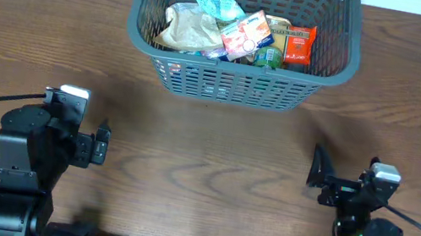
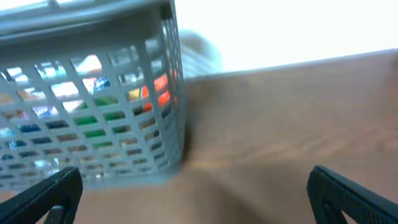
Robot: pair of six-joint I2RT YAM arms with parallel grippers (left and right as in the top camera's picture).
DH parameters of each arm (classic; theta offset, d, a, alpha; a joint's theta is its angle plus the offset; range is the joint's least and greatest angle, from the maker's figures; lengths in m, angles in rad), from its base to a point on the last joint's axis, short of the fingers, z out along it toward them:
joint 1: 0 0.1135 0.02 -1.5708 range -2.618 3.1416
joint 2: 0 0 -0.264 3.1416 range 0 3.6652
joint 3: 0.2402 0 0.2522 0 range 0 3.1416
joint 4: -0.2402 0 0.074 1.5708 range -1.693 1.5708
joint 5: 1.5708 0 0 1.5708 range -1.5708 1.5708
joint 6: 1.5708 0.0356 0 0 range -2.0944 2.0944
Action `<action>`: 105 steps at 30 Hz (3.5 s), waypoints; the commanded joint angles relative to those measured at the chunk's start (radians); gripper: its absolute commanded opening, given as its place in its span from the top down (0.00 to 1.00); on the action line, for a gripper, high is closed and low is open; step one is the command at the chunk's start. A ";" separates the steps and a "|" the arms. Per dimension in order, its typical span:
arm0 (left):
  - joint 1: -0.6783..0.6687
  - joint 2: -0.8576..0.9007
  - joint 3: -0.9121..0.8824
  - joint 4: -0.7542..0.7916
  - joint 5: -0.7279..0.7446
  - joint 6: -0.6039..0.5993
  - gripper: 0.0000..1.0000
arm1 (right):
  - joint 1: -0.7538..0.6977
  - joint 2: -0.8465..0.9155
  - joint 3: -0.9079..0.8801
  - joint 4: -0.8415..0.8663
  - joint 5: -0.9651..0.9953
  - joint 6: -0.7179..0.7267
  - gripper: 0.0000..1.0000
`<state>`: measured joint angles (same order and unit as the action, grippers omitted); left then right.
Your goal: Pack container
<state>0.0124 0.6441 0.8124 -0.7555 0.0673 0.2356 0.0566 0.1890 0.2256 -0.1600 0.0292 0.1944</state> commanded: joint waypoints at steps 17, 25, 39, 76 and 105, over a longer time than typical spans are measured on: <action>0.004 -0.003 0.001 0.001 -0.011 -0.006 0.01 | 0.004 -0.184 -0.220 0.082 -0.032 -0.046 0.01; 0.004 -0.003 0.001 0.001 -0.011 -0.006 0.02 | 0.003 -0.184 -0.220 0.085 -0.036 -0.031 0.01; 0.004 -0.003 0.001 0.001 -0.011 -0.006 0.01 | 0.003 -0.184 -0.220 0.085 -0.036 -0.031 0.01; -0.024 -0.536 -0.385 0.111 0.105 -0.120 0.01 | 0.003 -0.184 -0.220 0.085 -0.037 -0.031 0.01; -0.084 -0.642 -0.808 0.708 0.248 -0.084 0.02 | 0.003 -0.184 -0.220 0.085 -0.036 -0.031 0.01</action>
<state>-0.0677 0.0109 0.0219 -0.0139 0.2409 0.1356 0.0574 0.0120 0.0093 -0.0711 -0.0044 0.1711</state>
